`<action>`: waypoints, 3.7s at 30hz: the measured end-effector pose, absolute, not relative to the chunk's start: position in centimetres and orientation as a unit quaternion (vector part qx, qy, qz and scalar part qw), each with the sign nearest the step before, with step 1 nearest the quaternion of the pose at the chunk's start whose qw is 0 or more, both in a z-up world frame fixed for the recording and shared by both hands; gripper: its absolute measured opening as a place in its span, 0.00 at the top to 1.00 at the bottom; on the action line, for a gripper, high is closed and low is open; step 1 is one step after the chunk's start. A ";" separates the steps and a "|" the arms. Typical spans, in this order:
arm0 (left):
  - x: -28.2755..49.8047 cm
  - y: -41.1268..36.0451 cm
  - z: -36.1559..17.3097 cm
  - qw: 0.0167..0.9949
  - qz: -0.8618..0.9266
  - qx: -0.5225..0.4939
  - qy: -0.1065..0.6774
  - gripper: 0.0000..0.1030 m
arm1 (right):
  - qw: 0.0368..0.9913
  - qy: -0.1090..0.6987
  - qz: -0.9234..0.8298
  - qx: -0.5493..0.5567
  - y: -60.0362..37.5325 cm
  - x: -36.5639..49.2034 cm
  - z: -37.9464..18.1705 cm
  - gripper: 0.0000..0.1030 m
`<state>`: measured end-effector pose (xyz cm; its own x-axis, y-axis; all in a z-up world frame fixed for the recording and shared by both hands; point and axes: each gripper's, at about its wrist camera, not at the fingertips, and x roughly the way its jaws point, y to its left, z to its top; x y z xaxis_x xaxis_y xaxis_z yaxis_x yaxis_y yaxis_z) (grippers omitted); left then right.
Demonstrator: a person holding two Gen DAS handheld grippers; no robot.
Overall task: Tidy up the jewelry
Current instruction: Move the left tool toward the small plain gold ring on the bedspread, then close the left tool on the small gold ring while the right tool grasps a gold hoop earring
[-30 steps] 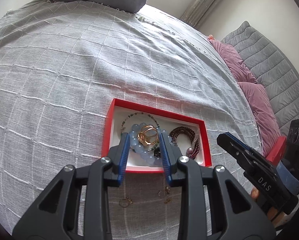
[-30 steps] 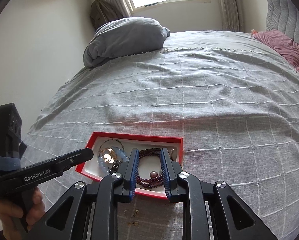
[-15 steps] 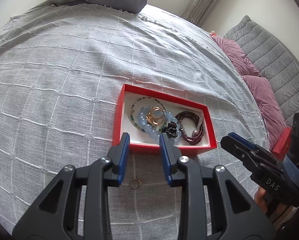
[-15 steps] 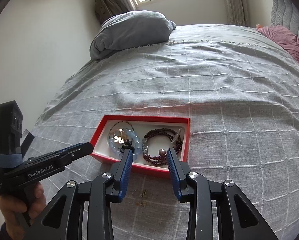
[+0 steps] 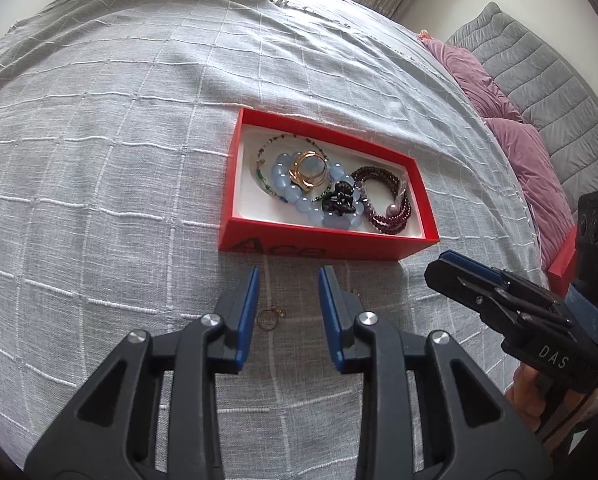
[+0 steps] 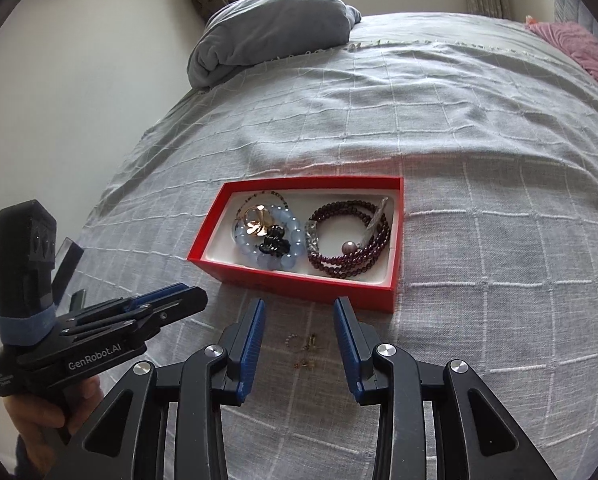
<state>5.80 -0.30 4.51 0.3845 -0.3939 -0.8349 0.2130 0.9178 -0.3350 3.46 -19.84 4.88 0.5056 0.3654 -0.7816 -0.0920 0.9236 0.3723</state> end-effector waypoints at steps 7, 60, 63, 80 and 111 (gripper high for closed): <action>5.5 -1.1 3.7 0.818 -0.180 -0.068 0.542 0.69 | 0.847 0.494 0.130 0.147 -19.8 3.5 4.3 0.67; 7.0 -0.1 1.2 0.796 -0.144 -0.063 0.584 0.69 | 0.818 0.546 0.181 0.006 -13.1 6.8 -1.7 0.79; 7.1 -0.1 1.2 0.796 -0.146 -0.064 0.584 0.69 | 0.818 0.546 0.182 0.001 -13.1 6.8 -1.7 0.79; 6.9 -0.2 1.4 0.794 -0.155 -0.063 0.585 0.69 | 0.809 0.563 0.169 -0.001 -14.1 5.8 -1.8 0.78; 6.6 -2.9 0.2 0.789 -0.171 -0.017 0.590 0.69 | 0.836 0.522 0.159 0.049 -16.4 4.4 1.3 0.83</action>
